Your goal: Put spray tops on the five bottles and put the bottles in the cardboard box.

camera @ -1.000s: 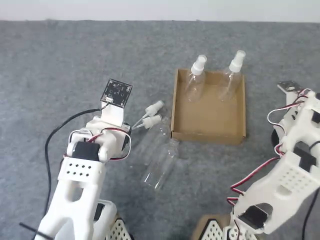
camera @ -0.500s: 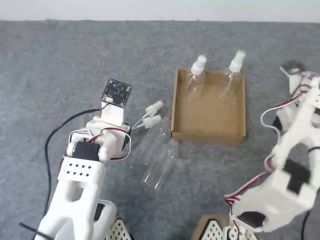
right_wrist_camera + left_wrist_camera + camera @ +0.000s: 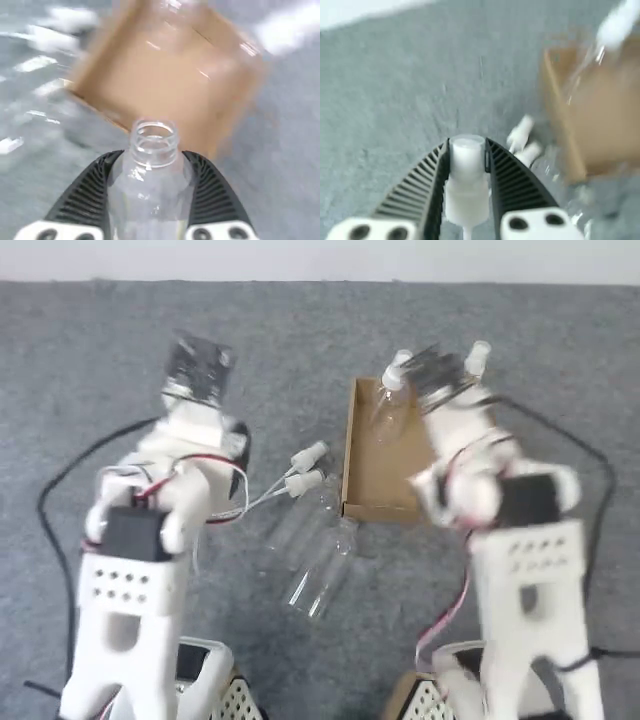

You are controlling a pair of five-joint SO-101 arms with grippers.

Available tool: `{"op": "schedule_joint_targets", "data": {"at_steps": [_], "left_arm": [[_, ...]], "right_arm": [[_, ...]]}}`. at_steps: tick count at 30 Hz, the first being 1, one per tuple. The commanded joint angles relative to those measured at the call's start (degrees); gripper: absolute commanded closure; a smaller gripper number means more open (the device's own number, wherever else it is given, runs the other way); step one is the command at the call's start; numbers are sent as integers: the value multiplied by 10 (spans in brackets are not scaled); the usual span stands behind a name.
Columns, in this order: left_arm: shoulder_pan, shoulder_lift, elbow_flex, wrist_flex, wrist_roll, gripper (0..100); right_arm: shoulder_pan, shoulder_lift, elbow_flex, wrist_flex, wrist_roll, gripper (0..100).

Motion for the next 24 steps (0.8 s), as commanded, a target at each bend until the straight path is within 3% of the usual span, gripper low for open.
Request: {"op": "schedule_joint_targets", "data": {"at_steps": [1,7,13,20,24], "left_arm": [[-3,-21,-125,33,43,989],[-3,-21,-212,30,91,989],[-3,-22,-232,-19,144,989],[-4,-21,-217,-36,199,990],[-4,-22,-170,-89,237,990]], "right_arm": [[-119,-56,39,-58,-63,992],[-223,-81,151,-200,-104,992],[-283,-117,259,-320,-105,992],[-315,-144,304,-342,-100,990],[-344,-153,333,-356,-101,991]]}}
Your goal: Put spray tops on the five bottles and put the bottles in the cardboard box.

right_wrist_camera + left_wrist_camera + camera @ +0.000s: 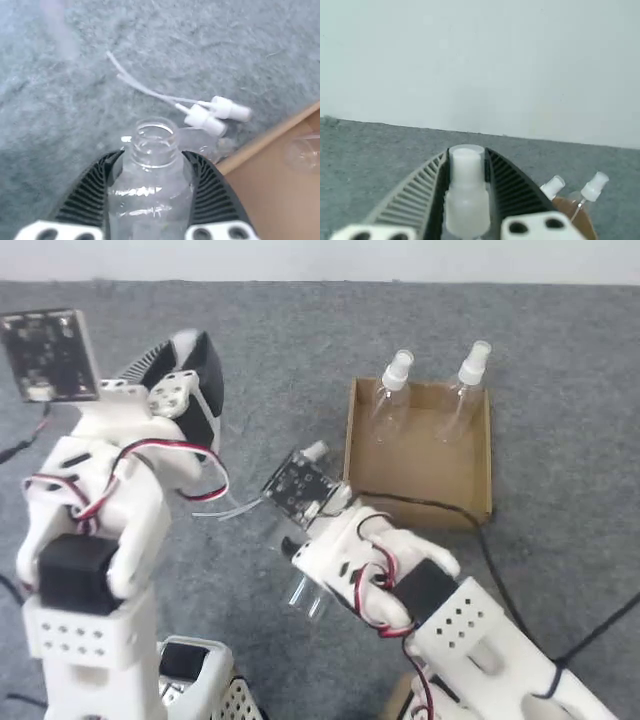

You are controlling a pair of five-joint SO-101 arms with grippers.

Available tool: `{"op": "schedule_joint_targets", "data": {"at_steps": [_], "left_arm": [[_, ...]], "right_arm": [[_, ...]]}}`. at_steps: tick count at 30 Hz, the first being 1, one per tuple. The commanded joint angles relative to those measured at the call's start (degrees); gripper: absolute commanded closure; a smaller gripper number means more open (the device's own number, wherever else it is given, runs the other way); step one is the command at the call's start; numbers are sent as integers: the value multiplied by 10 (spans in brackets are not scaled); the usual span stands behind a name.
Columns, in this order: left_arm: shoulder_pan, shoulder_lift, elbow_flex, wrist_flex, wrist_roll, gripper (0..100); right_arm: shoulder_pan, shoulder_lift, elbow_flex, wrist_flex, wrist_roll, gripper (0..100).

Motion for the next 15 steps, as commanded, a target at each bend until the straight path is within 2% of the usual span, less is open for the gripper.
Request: {"op": "schedule_joint_targets", "data": {"at_steps": [1,6,15], "left_arm": [[-3,-14,22,-62,39,990],[-2,-14,66,-93,47,990],[4,-21,76,-69,48,990]], "right_arm": [[-28,-25,6,-34,-5,991],[-33,-30,27,-78,-7,992],[-33,-26,27,-90,-7,992]]}}
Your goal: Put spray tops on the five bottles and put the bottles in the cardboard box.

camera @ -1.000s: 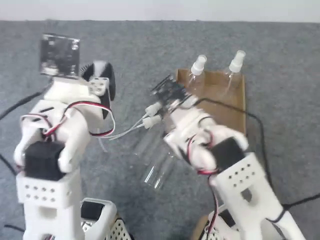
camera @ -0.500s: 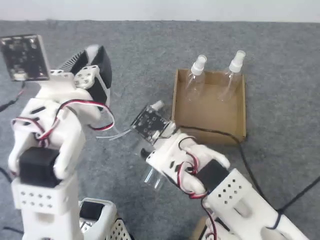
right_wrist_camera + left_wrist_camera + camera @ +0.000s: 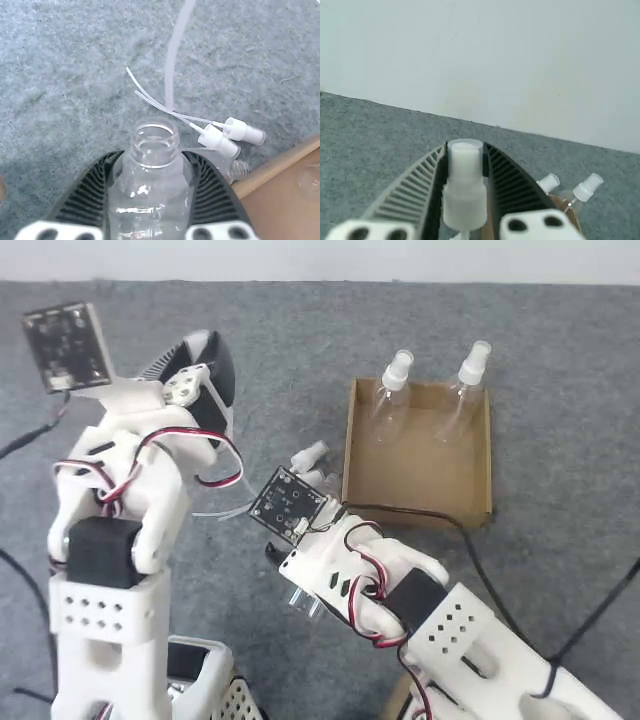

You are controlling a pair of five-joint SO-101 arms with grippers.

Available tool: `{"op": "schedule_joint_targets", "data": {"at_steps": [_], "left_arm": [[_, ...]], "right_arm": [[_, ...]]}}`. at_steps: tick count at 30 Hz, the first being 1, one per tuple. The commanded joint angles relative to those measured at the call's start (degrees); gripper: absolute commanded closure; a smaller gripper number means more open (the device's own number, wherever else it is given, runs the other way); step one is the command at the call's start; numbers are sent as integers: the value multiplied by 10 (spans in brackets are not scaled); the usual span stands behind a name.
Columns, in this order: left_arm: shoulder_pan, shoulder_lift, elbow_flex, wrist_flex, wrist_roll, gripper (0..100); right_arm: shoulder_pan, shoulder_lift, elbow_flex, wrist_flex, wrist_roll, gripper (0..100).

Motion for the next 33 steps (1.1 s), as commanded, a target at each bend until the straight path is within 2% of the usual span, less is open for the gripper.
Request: {"op": "schedule_joint_targets", "data": {"at_steps": [1,5,11,22,26,29,33], "left_arm": [[3,-30,-2,17,5,990],[3,-82,41,13,4,990],[4,-145,159,-76,4,990],[58,-164,198,-75,5,990],[54,-164,231,-76,0,990],[56,-165,243,-75,0,990],[55,-165,246,-75,1,990]], "right_arm": [[-3,-24,-6,-14,-7,992],[-3,-29,-6,-14,-7,992],[-5,-29,-6,-13,-7,992],[-3,-29,7,-8,-7,991],[4,-29,43,-95,-13,991],[24,-29,92,-206,-55,992],[52,-29,132,-295,-102,992]]}}
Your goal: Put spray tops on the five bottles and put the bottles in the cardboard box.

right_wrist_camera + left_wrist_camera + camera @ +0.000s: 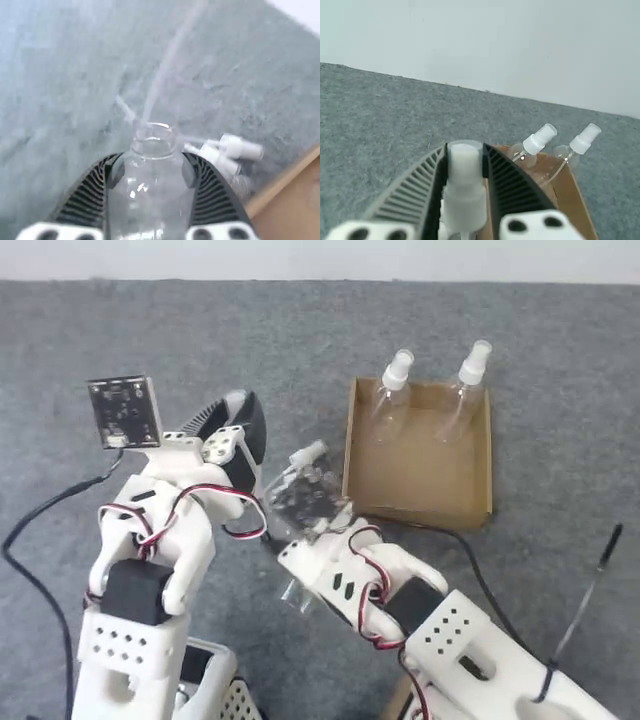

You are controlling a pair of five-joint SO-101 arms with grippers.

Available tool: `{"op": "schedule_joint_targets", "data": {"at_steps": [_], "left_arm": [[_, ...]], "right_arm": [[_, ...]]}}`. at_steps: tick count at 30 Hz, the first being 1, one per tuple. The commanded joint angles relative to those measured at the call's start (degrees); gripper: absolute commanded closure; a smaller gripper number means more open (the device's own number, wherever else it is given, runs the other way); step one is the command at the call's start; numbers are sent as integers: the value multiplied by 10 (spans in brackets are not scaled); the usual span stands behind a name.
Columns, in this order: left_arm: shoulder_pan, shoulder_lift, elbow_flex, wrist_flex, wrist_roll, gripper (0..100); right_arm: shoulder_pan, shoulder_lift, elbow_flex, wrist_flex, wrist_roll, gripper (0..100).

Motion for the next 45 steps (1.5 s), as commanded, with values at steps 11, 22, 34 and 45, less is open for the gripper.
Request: {"op": "schedule_joint_targets", "data": {"at_steps": [11,22,34,45], "left_arm": [[41,-12,6,43,-101,989],[74,-13,-41,105,-129,867],[-21,53,-156,135,-167,855],[-5,37,-17,92,-215,917]], "right_arm": [[27,-21,48,-138,-45,992],[28,-21,51,-132,-45,992],[27,-22,60,-132,-42,992],[27,-22,60,-132,-42,992]]}}
